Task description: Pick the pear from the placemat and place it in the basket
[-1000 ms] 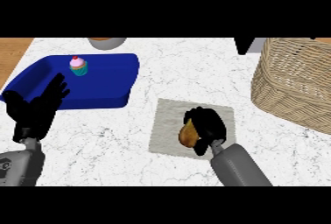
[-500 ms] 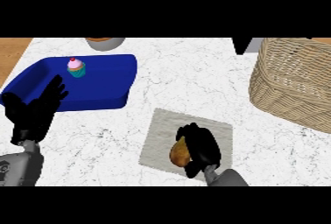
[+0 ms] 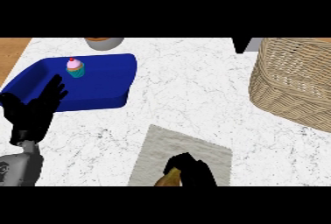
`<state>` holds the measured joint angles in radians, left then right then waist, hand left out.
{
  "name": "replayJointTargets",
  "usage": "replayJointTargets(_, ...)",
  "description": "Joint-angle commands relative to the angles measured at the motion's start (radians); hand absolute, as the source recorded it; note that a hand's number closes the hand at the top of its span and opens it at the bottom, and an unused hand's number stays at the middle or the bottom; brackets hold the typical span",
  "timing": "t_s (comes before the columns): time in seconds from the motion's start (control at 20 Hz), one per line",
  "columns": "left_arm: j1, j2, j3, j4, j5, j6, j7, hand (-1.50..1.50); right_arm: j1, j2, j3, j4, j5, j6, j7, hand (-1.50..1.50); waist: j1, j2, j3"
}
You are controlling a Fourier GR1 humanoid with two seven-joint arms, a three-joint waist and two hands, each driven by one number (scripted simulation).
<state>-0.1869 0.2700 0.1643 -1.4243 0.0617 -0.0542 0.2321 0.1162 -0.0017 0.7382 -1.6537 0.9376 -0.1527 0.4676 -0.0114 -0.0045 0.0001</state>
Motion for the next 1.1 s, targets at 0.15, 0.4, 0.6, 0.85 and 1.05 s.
replayJointTargets(0.15, -0.010, -0.005, 0.005, 0.025, -0.011, 0.010, -0.020, 0.00, 0.096, 0.002, 0.142, -0.278, 0.016, -0.231, -0.048, 1.50, -0.007, -0.001, 0.000)
replayJointTargets(0.4, -0.015, -0.010, 0.005, 0.043, -0.009, 0.003, -0.032, 0.00, 0.018, 0.001, 0.136, -0.454, 0.144, -0.170, 0.169, 1.50, -0.006, 0.000, -0.002)
replayJointTargets(0.6, -0.036, -0.009, 0.005, 0.024, -0.009, 0.016, 0.010, 0.00, -0.037, 0.000, 0.070, -0.519, 0.207, -0.091, 0.258, 1.50, -0.007, -0.001, -0.002)
replayJointTargets(0.85, 0.023, -0.027, -0.026, -0.057, -0.024, 0.016, 0.011, 0.00, -0.184, -0.001, -0.016, -0.640, 0.251, 0.089, 0.425, 1.50, 0.015, 0.000, -0.001)
replayJointTargets(1.05, -0.016, -0.005, 0.005, -0.003, 0.005, -0.009, 0.027, 0.00, -0.417, 0.001, -0.205, -0.653, 0.170, 0.226, 0.539, 1.50, 0.020, 0.006, -0.001)
